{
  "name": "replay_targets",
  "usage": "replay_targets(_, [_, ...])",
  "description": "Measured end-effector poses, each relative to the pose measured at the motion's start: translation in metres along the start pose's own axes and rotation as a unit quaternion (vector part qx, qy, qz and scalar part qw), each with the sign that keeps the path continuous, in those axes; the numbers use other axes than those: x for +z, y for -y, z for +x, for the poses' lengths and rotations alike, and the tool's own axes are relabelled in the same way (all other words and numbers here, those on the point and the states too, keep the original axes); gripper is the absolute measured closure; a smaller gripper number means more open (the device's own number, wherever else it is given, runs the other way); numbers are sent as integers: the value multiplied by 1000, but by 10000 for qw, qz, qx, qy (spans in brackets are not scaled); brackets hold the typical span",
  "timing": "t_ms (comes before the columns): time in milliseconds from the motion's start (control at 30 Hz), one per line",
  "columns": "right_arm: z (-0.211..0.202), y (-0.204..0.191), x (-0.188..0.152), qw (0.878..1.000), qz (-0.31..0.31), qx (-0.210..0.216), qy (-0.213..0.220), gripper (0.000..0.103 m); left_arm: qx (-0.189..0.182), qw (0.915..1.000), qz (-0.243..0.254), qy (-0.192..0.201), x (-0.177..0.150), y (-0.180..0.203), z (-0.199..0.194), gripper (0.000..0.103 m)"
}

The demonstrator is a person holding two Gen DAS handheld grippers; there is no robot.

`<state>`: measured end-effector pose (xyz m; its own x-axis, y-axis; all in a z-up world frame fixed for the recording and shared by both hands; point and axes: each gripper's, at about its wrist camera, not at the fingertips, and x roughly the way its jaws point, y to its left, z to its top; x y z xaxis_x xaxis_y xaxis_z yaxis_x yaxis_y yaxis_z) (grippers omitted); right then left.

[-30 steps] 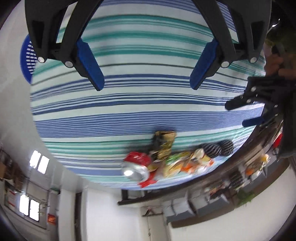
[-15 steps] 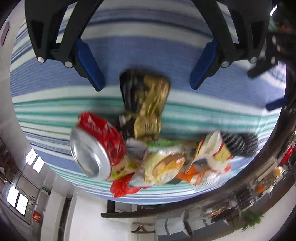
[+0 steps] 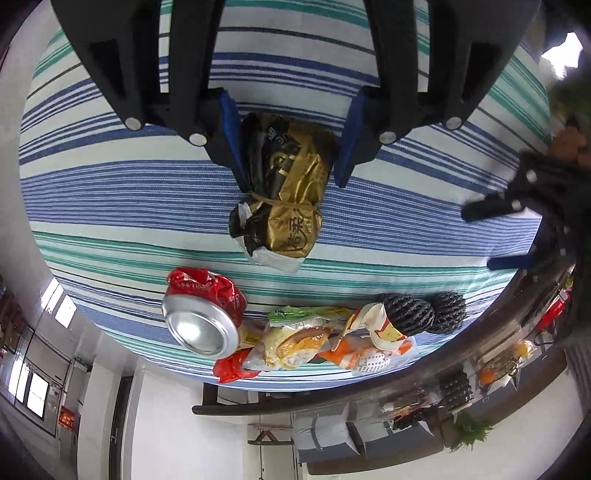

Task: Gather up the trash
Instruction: 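Grasp the gold wrapper with right gripper while left gripper grasps black foam nets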

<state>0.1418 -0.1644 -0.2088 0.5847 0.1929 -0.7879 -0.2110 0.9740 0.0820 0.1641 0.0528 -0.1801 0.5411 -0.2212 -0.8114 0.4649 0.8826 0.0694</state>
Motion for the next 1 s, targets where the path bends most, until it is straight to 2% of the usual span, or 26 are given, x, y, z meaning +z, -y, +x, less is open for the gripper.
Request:
replay_targets(67, [0,-1,-1,10000,1,31,17,51,37,9992,337,209,9,-11,-6,4])
replay_targets(133, [0,-2,-2,10000,17,43,42,49,-90,9985,506,212,23,-27,-2,4])
replay_targets(233, [-3,-3,-5,10000,21,31,84,46,-111,9989,438,157,43,-49,12,4])
replay_targets(300, [-3,-2,-5,9999,48,91,83,44,-269,9989,342,193,55,-59,20,4])
replay_targets(400, [-3,0,-6,9998,95,159,99,43,-719,9963,446,133,62,-59,33,4])
replay_targets(467, [-4,2,-6,9997,136,178,103,43,-1134,9917,598,8,59,-50,35,5])
replay_targets(500, [-6,3,-8,9997,148,173,86,43,-1448,9873,659,-49,56,-44,32,5])
replay_targets(567, [-10,9,-12,9997,175,180,49,43,-2151,9724,897,-108,41,-24,18,5])
replay_targets(600, [-13,13,-15,9996,222,183,33,43,-2314,9669,1074,-86,34,-16,10,5])
replay_targets(633, [-14,17,-17,9994,265,199,23,43,-2277,9652,1288,0,25,-6,0,5])
replay_targets(667, [-16,20,-18,9993,293,240,11,43,-2119,9676,1371,87,20,0,-5,5])
replay_targets(733, [-17,23,-18,9990,305,314,-32,43,-1838,9754,1195,219,18,1,-10,5])
replay_targets(833, [-15,21,-13,9984,378,396,-156,34,-1733,9822,661,314,34,-10,-4,5])
replay_targets(933, [-14,16,-3,9957,638,639,-222,31,-1426,9871,678,267,50,-5,11,5])
replay_targets(1000, [-9,9,6,9971,551,455,-259,31,-1279,9884,807,142,58,4,23,5])
